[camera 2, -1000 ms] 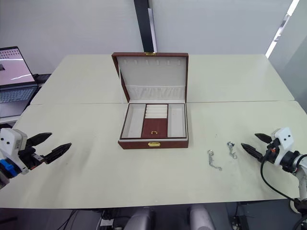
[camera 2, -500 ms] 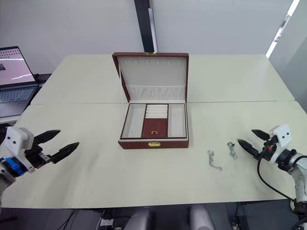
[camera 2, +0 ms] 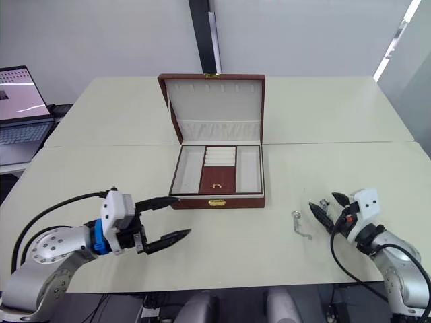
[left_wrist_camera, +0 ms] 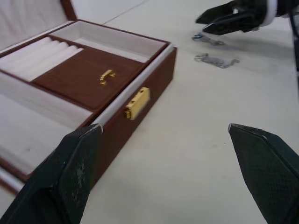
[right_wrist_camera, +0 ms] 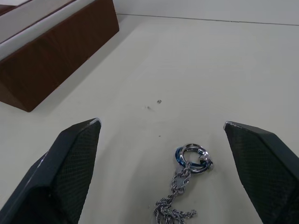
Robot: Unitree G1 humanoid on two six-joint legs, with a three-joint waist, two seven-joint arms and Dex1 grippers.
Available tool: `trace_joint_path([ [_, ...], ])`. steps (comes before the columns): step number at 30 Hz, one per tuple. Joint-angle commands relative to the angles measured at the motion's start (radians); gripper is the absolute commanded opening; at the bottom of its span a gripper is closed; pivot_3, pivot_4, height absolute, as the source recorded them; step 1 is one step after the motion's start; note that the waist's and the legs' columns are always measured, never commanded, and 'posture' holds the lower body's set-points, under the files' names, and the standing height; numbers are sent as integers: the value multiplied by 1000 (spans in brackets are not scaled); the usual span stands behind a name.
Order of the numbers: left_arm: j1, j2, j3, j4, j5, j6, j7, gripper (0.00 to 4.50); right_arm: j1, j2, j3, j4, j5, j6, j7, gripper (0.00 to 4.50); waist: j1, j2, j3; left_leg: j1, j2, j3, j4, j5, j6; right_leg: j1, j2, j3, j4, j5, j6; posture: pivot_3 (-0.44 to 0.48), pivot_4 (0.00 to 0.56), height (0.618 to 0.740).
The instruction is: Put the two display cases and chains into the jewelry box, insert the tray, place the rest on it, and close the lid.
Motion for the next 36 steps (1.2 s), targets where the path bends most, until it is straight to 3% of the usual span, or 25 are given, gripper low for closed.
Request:
trace_joint_path([
  [1,-14,-1,-41,-32,13,-40,-37,4500,29,19,16,-61,-58,-61,-50,4478,0,0,0,0,0,0,0,0,0,0,0,0,0,0,0,0,150,740],
  [20,-22,-62,-103,143,88,-260,-137,4500,111,59,72,-7,-150,-71,-111,4478,0,-1,-2,2,0,0,0,0,0,2,2,0,0,0,0,0,150,740],
  [27,-9,-70,-99,165,91,-296,-144,4500,105,67,73,14,-146,-37,-118,2364,0,-3,-4,3,1,0,0,0,0,2,2,0,0,0,0,0,150,740],
  [36,-18,-84,-105,169,96,-297,-140,4500,95,65,75,34,-164,-15,-138,287,0,-6,-8,4,1,0,0,0,1,3,3,0,0,0,0,0,150,740],
])
